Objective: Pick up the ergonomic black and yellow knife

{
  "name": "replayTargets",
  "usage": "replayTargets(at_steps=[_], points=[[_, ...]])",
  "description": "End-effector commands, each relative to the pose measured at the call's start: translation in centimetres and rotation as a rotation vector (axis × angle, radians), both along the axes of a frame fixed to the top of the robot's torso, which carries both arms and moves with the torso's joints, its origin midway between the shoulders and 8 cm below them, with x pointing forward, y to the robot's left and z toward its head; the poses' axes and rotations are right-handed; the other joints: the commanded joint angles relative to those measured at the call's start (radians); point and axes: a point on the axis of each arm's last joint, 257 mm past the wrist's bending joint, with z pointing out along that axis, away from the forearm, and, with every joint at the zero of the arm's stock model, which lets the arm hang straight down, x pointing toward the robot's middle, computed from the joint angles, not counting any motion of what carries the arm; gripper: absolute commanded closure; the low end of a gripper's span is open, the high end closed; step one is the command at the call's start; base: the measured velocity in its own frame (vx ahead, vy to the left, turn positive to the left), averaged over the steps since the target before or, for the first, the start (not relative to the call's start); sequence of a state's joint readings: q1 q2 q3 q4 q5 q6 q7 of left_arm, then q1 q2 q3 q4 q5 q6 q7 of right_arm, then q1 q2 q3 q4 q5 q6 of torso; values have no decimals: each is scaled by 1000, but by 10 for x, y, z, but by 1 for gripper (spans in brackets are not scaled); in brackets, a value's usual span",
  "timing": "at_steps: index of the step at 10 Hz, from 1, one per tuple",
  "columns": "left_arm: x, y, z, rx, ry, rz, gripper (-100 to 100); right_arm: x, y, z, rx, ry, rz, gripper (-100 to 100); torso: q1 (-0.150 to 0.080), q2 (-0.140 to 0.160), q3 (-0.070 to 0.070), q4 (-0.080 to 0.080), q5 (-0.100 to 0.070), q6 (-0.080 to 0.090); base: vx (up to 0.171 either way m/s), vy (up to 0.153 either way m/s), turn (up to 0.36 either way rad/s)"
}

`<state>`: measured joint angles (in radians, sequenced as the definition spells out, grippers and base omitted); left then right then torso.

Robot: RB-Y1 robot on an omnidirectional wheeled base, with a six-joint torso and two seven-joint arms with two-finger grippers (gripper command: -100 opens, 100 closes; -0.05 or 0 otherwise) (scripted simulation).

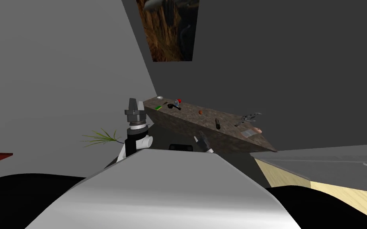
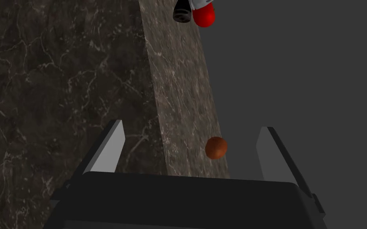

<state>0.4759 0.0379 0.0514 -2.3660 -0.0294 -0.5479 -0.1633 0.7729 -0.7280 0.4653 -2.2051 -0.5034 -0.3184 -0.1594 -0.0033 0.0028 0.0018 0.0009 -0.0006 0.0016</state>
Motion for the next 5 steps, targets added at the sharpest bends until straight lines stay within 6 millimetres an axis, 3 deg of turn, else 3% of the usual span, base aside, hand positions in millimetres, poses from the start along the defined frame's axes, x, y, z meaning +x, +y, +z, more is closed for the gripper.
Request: replayTargets(at_steps=[1, 2, 5], points=[[0, 0, 0, 0, 0, 0, 0, -19, 5, -18, 13, 76, 31, -100, 0, 0, 0, 0, 0, 0, -41, 15, 347], [0, 0, 0, 0, 0, 0, 0, -21, 3, -20, -2, 81, 45, -100, 0, 1, 0, 0, 0, -1, -44, 3, 249], [0, 0, 0, 0, 0, 0, 0, -60, 6, -52, 20, 229, 90, -100, -1, 1, 1, 0, 0, 0, -45, 7, 333]])
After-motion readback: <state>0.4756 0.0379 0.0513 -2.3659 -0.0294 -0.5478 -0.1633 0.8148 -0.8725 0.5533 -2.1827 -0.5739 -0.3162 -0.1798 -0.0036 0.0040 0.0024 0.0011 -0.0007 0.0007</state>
